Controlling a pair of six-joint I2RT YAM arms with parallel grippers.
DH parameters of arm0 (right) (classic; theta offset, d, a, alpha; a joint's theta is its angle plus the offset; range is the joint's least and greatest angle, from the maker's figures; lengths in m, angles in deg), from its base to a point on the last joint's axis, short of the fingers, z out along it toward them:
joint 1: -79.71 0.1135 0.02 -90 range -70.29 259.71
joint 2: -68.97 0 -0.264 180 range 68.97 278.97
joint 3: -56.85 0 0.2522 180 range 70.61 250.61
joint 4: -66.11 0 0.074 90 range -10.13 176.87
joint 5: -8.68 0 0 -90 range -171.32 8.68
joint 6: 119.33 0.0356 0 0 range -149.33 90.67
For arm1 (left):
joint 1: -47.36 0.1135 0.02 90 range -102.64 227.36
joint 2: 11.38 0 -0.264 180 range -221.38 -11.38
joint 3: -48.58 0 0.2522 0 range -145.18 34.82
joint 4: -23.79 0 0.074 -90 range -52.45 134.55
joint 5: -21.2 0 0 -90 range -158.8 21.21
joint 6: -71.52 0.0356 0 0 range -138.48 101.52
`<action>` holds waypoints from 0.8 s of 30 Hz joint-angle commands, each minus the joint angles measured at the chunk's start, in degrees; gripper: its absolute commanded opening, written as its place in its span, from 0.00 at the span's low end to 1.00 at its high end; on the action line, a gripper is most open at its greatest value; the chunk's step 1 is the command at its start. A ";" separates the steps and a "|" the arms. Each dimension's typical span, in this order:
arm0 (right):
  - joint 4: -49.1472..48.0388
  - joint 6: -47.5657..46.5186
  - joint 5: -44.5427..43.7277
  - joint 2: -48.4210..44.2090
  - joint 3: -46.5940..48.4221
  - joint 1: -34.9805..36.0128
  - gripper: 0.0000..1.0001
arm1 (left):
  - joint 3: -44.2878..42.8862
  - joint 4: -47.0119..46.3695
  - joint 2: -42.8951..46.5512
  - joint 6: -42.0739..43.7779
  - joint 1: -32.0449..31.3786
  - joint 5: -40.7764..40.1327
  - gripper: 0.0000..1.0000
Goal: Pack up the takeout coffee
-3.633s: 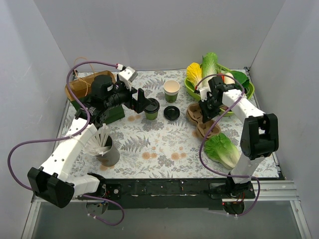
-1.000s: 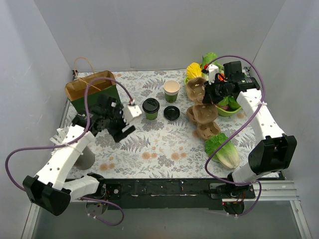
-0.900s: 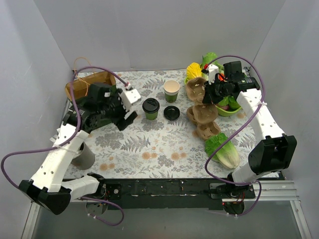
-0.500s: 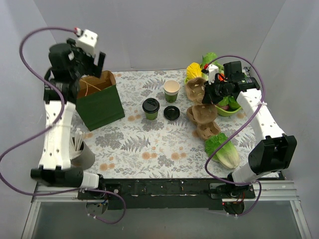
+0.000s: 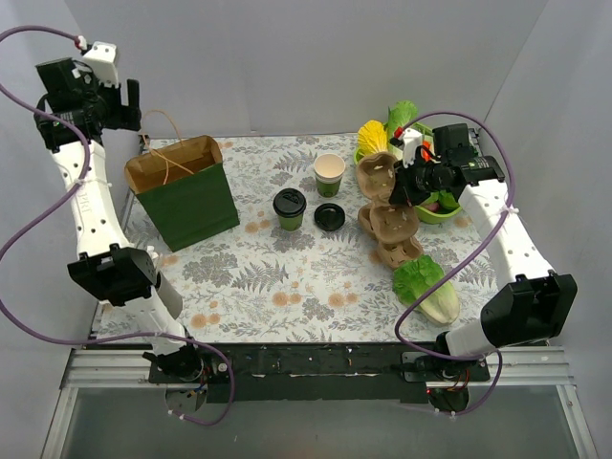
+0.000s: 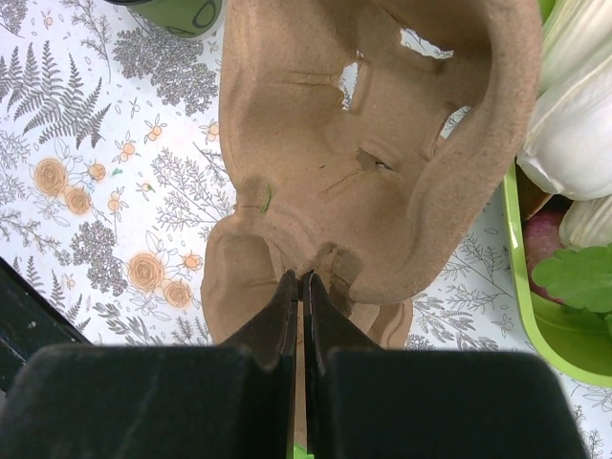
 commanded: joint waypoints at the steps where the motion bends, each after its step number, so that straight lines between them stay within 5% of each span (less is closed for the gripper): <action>1: -2.04 0.49 1.15 -2.49 -0.95 -0.43 0.01 | 2.98 6.87 3.74 2.24 4.07 6.30 0.78; 14: -2.04 0.93 1.94 -3.10 -2.27 -0.61 0.01 | 8.61 16.02 -0.47 10.50 4.69 13.60 0.70; 24: -2.13 1.54 1.50 -2.67 -2.18 -0.61 0.01 | 10.81 9.52 -2.84 12.08 4.60 13.08 0.69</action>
